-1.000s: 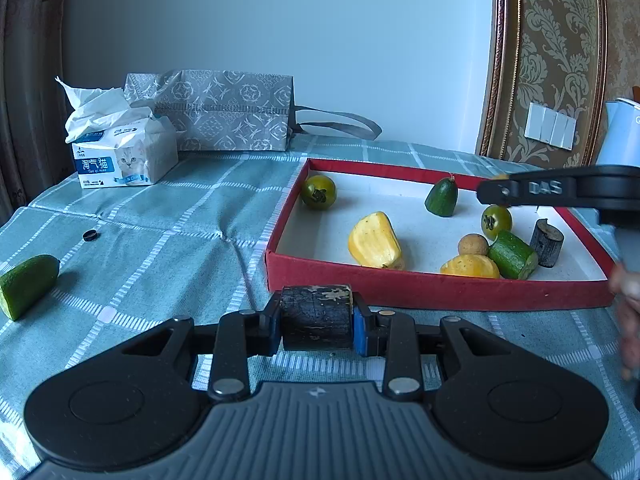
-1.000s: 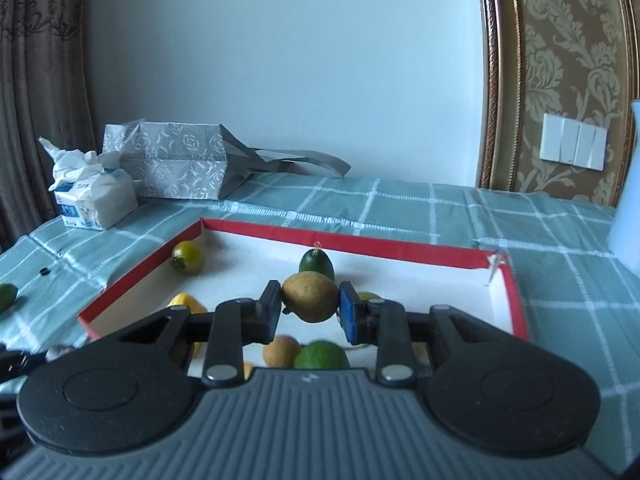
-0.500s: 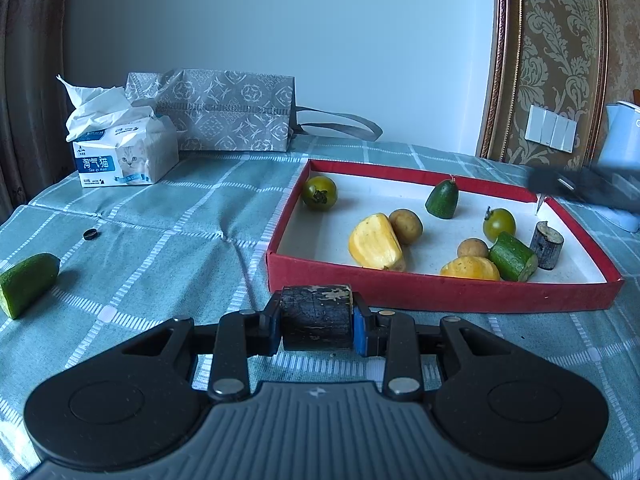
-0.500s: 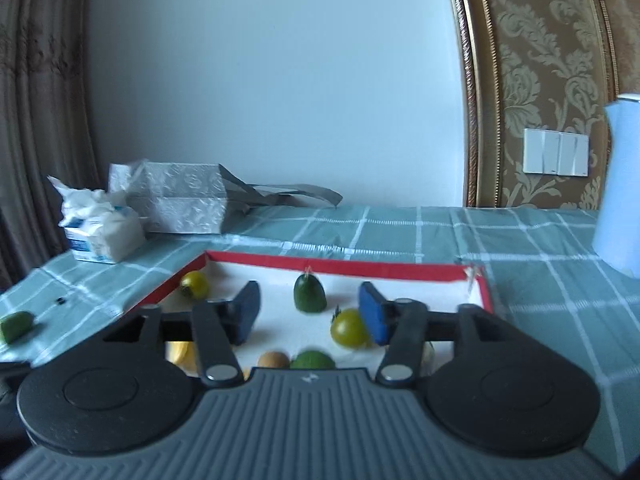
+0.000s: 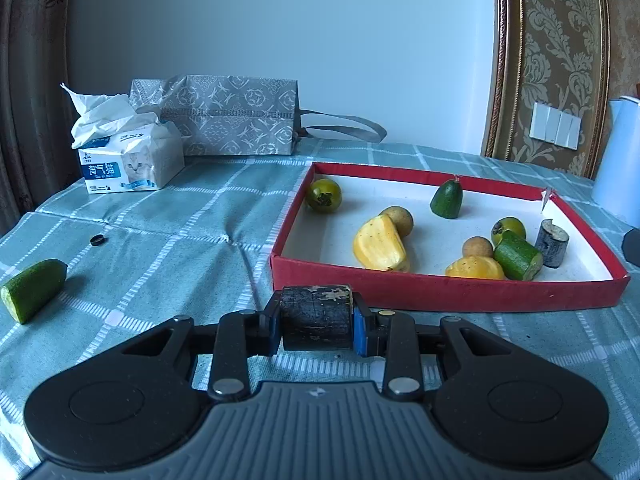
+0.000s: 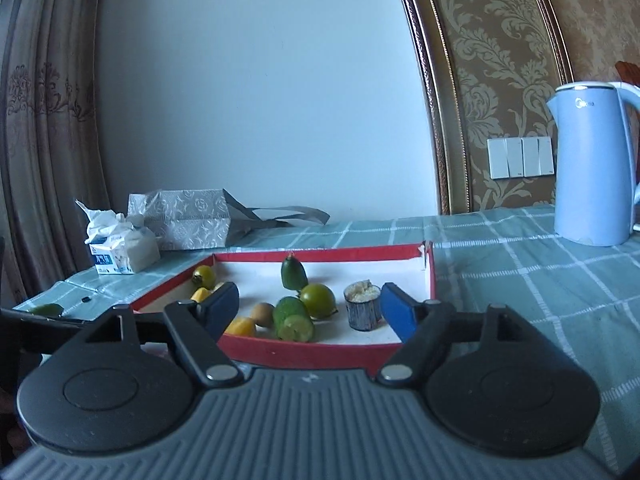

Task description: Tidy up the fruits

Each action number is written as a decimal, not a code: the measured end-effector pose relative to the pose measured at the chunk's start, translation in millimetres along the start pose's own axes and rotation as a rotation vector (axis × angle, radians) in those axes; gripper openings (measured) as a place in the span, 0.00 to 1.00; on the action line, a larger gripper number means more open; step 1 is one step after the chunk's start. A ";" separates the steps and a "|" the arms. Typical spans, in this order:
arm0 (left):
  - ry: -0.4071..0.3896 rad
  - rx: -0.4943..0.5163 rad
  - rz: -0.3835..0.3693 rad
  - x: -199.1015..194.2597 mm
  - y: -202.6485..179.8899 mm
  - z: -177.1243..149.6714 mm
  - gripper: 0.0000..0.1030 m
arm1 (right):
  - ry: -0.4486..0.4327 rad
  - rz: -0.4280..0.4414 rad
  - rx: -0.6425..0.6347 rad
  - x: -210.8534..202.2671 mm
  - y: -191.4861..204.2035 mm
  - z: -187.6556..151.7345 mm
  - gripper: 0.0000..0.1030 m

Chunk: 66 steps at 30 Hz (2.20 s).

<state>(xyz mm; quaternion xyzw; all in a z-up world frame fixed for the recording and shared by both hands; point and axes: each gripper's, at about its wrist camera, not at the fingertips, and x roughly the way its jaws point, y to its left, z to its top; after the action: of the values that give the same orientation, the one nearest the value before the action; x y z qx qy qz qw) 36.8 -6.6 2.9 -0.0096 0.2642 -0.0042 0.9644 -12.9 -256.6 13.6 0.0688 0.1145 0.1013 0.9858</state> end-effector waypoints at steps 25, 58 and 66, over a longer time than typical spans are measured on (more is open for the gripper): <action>-0.141 0.139 0.008 8.4 -77.6 80.5 0.32 | 0.022 -0.012 0.113 -1.0 -13.7 4.2 0.78; -0.086 0.097 -0.001 17.6 -66.9 56.6 0.88 | -0.023 -0.142 -0.103 -1.8 13.3 9.1 1.00; -0.086 0.104 0.029 -20.7 -52.3 41.5 0.98 | 0.030 -0.169 -0.135 3.5 25.8 8.2 1.00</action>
<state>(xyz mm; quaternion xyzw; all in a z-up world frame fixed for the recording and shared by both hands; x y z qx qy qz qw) 40.0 -58.0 50.2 0.0442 0.2219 -0.0034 0.9741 -12.3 -231.7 24.9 -0.0092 0.1278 0.0264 0.9914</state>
